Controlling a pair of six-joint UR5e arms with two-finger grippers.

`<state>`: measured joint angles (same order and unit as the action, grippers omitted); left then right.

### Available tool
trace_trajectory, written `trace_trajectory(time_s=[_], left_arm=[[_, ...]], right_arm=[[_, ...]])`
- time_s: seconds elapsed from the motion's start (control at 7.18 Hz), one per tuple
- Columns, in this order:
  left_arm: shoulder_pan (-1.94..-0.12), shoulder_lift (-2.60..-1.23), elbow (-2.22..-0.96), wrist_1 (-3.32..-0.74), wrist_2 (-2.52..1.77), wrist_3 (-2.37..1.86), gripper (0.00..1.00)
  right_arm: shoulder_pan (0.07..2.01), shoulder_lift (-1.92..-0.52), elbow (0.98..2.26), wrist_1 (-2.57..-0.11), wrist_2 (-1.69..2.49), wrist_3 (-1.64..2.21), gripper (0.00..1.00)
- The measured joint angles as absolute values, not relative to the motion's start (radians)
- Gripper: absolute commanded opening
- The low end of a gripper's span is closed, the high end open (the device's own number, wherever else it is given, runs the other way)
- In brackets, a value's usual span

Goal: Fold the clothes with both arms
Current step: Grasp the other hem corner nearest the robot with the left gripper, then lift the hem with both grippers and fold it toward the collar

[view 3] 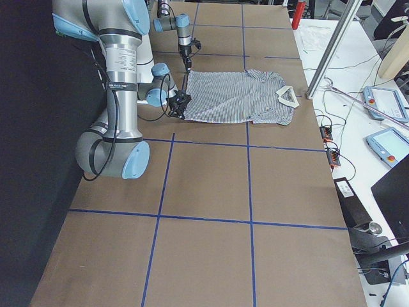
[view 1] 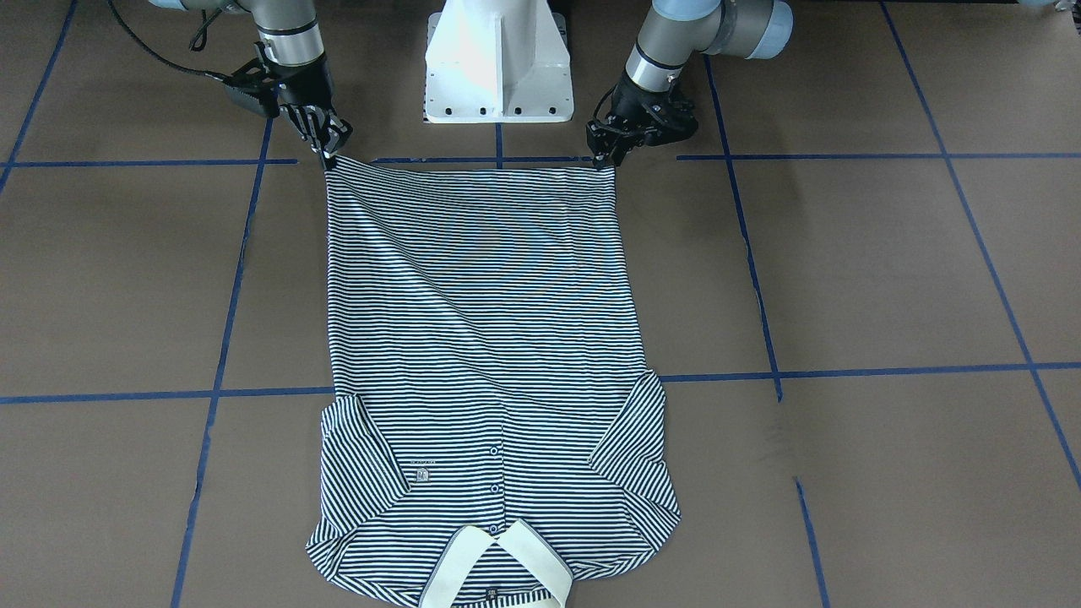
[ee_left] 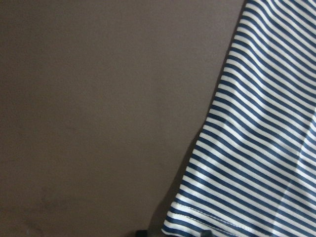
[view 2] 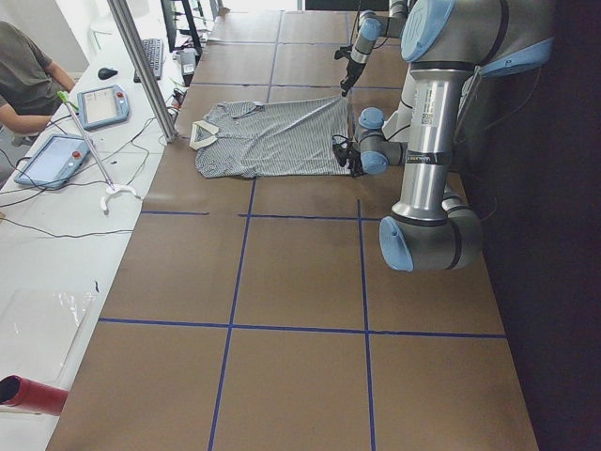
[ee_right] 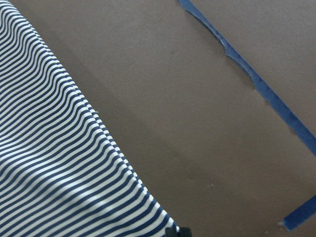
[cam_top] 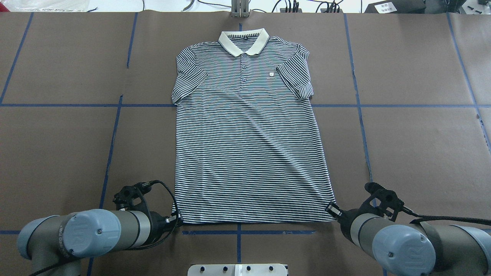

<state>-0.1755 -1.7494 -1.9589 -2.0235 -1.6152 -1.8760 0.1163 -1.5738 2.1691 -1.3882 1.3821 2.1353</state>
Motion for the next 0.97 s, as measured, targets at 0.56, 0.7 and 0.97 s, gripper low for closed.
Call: trace_trajectory(time_s=[0.56, 0.7, 0.97], left_arm=[[-0.182, -1.746, -1.988, -2.002, -1.617, -1.882, 0.0], [-0.182, -1.732, -2.022, -1.985, -1.617, -1.889, 0.0], [-0.155, -1.699, -2.119, -1.926, -1.616, -1.899, 0.0]], right_arm=[[0.116, -1.571, 2.172, -1.388, 1.381, 2.135, 0.0], [0.113, -1.572, 2.179, -1.388, 1.382, 2.135, 0.0], [0.091, -1.59, 2.208, -1.388, 1.384, 2.135, 0.0]])
